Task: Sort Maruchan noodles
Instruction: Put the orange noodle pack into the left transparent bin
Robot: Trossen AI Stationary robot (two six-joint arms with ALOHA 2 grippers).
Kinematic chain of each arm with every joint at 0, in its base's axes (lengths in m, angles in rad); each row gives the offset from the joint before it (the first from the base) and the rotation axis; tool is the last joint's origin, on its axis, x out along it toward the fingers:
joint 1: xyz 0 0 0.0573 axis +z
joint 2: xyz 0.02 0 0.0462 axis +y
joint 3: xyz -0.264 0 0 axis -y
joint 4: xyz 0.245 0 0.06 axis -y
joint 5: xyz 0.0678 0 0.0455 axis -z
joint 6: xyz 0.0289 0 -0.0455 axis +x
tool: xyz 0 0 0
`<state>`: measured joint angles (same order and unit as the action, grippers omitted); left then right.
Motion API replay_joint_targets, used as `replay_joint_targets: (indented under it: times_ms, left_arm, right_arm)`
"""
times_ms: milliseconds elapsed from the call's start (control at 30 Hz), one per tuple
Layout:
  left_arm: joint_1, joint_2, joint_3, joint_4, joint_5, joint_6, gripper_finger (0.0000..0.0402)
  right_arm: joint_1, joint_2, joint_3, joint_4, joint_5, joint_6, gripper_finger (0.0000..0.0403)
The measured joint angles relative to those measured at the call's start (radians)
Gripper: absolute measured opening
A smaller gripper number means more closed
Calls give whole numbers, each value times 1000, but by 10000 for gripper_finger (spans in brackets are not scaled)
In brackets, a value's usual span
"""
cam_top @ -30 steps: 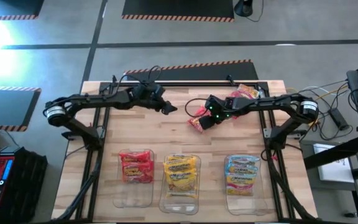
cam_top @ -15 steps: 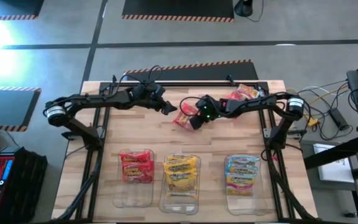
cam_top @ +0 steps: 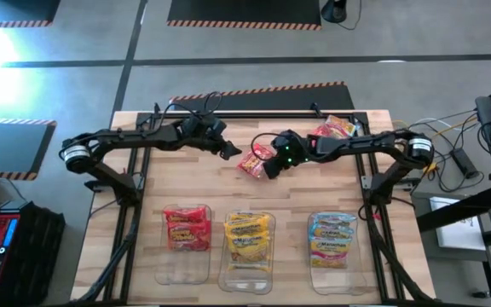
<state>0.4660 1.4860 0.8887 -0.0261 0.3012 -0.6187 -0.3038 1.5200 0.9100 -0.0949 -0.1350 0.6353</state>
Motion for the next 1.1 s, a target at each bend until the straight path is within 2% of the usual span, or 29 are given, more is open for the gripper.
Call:
replay_joint_targets:
  times_ms: [133, 233, 767, 1100]
  left_arm:
    - [1, 0, -23, 2, 27, -1, 233]
    - [0, 0, -42, 2, 31, -20, 233]
    - [1, 0, -84, 13, 51, -35, 233]
    - [1, 0, -210, 233, 78, -179, 233]
  right_arm:
    - [-2, 36, -2, 6, 11, -8, 99]
    - [-2, 78, -3, 7, 58, -8, 98]
    - [-2, 151, -2, 23, 57, -8, 98]
    - [-2, 173, -5, 26, 60, -10, 98]
